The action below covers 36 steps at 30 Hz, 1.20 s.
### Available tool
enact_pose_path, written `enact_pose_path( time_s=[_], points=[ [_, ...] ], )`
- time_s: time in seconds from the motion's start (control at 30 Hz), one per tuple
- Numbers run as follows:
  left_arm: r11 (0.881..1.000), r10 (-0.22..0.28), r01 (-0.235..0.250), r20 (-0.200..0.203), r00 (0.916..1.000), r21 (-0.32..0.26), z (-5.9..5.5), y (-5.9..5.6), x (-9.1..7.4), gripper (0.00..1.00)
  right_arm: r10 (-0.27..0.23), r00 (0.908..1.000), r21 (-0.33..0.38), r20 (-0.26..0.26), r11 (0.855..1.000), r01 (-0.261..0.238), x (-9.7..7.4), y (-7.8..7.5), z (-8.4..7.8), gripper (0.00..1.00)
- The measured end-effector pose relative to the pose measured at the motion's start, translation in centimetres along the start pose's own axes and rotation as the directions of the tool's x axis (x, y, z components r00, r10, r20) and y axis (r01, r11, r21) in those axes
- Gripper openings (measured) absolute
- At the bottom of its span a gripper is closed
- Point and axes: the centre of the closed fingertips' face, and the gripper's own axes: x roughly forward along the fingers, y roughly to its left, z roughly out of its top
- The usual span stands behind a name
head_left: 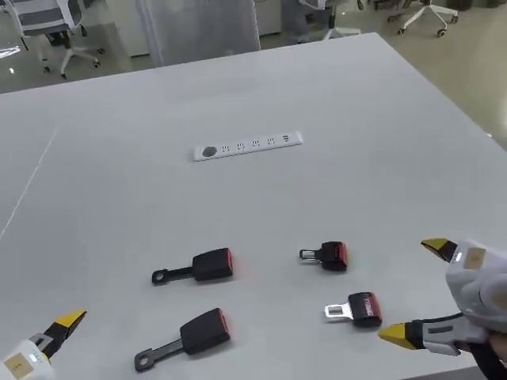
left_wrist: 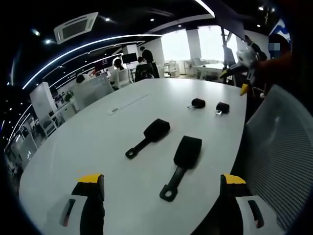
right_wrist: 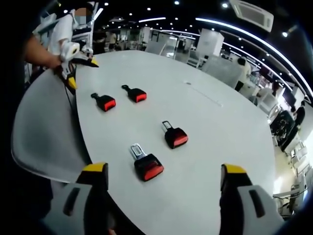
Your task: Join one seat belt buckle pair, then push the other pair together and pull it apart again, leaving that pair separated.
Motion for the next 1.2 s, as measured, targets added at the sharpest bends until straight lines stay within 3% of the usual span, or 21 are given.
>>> enact_pose_path(
  time_s=[0.27, 0.67, 0.97, 1.2],
  points=[
    [1.0, -0.011, 0.011, -0.015, 0.9998, 0.021, -0.3, -0.3, 0.2, 1.0, -0.016, 0.9997, 0.006, 0.017, 1.0, 0.016, -0.1, 0.1, -0.2, 0.94],
    [1.0, -0.001, 0.002, -0.018, 0.9998, 0.021, -0.2, -0.1, 0.2, 1.0, -0.037, 0.9993, 0.013, -0.003, 0.999, 0.037, -0.8, -0.8, -1.2, 0.92],
    [1.0, -0.005, 0.006, -0.025, 0.9997, 0.029, -0.2, -0.1, 0.3, 1.0, -0.03, 0.9995, 0.005, -0.01, 1.0, 0.03, -0.6, -0.8, -1.0, 0.9],
    [1.0, -0.018, 0.019, -0.033, 0.9993, 0.009, 0.1, -0.8, 0.2, 1.0, -0.033, 0.9994, -0.014, -0.008, 0.999, 0.033, -0.4, -0.8, -0.7, 0.9]
  ],
)
